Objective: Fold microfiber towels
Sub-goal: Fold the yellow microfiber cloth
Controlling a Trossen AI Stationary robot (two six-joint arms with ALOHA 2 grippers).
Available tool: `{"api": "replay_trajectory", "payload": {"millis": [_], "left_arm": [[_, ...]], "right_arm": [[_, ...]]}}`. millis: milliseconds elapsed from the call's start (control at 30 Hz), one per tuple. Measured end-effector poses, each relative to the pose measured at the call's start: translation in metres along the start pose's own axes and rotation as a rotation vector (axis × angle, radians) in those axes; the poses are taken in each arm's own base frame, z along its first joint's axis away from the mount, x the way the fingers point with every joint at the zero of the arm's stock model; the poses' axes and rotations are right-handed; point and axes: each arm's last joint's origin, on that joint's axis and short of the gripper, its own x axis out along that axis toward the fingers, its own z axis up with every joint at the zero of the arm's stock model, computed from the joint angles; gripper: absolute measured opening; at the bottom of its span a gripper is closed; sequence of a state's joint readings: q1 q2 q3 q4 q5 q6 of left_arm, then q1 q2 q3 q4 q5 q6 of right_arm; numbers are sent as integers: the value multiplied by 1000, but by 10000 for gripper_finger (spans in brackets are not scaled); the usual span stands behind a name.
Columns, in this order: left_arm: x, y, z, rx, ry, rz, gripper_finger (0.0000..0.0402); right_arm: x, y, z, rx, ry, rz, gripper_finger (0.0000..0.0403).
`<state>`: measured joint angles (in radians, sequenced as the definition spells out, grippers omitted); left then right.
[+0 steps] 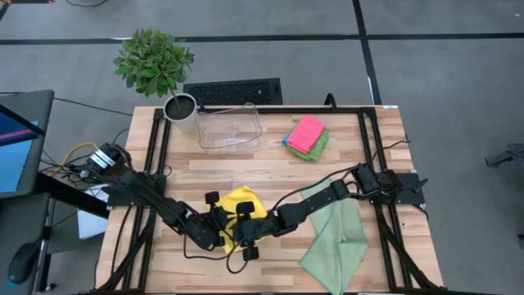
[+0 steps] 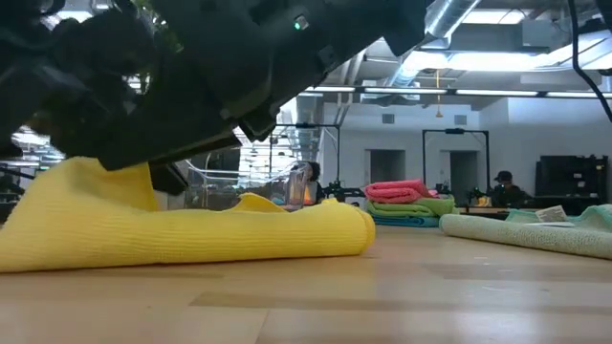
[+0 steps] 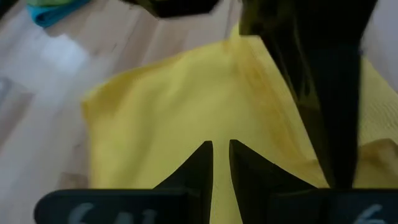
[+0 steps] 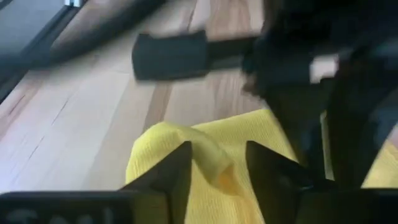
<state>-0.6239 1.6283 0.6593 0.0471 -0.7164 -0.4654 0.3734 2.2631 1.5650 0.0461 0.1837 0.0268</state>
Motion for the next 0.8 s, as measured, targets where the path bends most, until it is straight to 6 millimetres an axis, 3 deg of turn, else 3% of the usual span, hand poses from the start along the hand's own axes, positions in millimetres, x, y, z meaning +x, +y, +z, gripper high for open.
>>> {"api": "replay_trajectory", "payload": {"millis": [167,333,433,700,800], "left_arm": [[-23,14,16,-11,-4,22,45],[-47,23,31,-73,-92,31,45],[-53,23,32,-83,-108,19,45],[-60,6,27,-135,-146,-34,45],[-71,-7,33,-168,-242,-110,45]], "right_arm": [[-16,3,14,-4,-24,11,222],[-45,2,36,-21,-44,16,230],[-51,0,33,-36,30,18,230],[-47,0,-1,-70,206,33,230],[-49,0,9,-69,125,93,230]]}}
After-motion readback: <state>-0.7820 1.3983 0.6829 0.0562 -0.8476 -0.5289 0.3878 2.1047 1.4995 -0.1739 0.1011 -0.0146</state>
